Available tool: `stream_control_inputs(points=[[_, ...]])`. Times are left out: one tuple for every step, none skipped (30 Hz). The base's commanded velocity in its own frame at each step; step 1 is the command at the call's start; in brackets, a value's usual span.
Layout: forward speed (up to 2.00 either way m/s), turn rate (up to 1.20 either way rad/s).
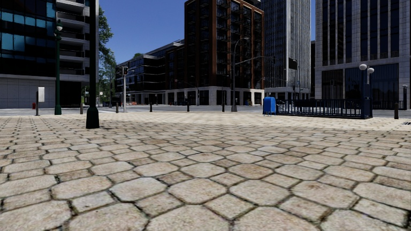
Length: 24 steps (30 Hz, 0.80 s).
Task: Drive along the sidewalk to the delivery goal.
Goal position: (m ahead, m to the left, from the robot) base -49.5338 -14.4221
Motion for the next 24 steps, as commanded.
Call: stream_control_inputs(points=[[0.00, 0.00], [0.00, 0.00], [0.00, 0.00], [0.00, 0.00], [0.00, 0.00], [0.00, 0.00], [0.00, 0.00], [0.00, 0.00], [0.00, 0.00], [0.00, 0.00], [0.00, 0.00], [0.00, 0.00], [0.00, 0.00], [0.00, 0.00], [0.00, 0.00], [0.00, 0.00], [0.00, 0.00], [0.00, 0.00], [0.00, 0.00], [0.00, 0.00], [0.00, 0.00], [0.00, 0.00], [0.00, 0.00], [0.00, 0.00]])
